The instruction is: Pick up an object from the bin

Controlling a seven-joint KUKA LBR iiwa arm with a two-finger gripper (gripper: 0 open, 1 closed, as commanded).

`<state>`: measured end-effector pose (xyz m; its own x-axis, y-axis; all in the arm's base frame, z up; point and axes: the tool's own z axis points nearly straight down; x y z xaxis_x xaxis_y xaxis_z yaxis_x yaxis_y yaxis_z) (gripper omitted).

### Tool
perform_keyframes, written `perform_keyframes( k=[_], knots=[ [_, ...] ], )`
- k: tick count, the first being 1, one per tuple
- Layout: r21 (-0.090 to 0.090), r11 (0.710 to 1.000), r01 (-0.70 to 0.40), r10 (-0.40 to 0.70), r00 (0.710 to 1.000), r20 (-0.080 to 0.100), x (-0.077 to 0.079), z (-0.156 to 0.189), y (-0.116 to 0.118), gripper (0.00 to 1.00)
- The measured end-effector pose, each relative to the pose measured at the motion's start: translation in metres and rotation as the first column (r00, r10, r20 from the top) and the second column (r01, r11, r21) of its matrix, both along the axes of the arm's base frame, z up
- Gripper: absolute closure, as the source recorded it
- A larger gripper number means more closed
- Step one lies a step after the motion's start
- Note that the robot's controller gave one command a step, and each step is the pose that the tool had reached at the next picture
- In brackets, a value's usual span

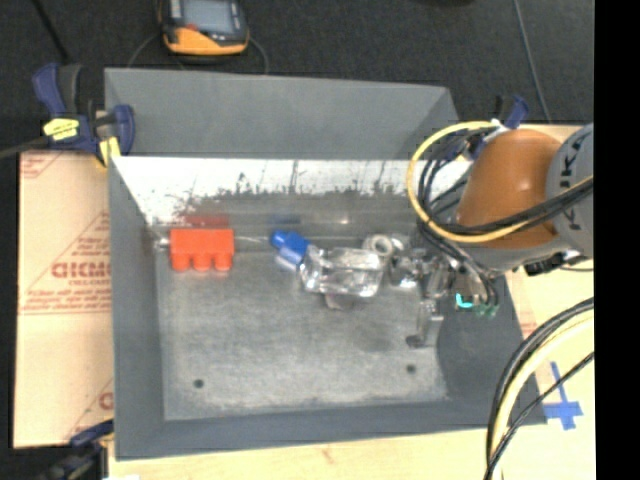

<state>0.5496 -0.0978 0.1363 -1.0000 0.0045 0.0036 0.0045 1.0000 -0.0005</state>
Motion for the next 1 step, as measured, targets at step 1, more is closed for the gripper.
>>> perform_keyframes(
  k=[1],
  knots=[
    [0.002,0.960,0.280,-0.280,0.960,0.013,0.0797,-0.0648,0.0266,0.00]
  ],
)
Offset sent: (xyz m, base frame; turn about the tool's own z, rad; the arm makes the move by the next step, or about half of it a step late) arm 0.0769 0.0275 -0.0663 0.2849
